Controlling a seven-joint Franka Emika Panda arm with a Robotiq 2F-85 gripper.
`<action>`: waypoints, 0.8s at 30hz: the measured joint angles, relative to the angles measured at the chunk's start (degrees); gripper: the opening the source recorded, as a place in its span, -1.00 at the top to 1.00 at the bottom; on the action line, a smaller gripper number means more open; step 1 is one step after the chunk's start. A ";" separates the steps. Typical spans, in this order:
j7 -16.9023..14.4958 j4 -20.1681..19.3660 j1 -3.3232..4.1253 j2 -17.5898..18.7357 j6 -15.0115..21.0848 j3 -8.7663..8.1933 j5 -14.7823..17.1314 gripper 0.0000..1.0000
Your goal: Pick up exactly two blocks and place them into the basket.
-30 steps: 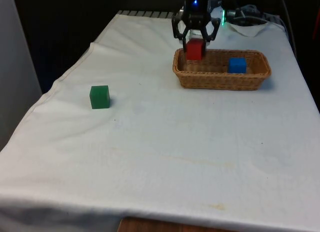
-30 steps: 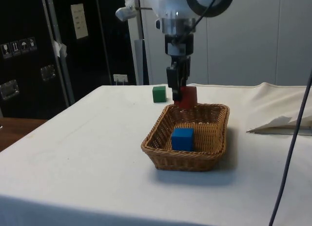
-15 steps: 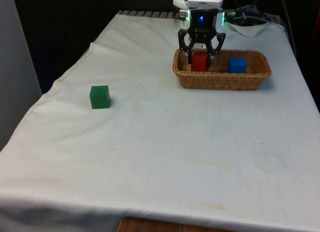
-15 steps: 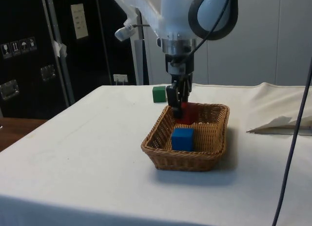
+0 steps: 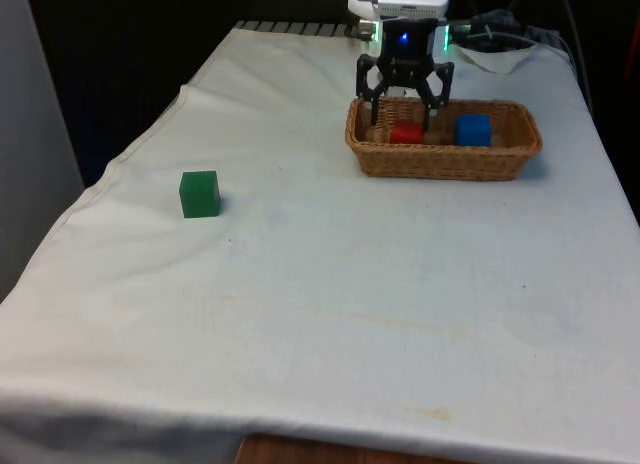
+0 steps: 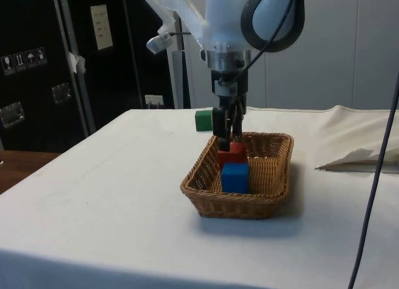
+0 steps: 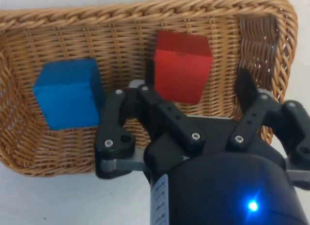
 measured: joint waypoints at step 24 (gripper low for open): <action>3.55 1.15 0.34 -5.50 -4.64 1.66 -0.29 -1.00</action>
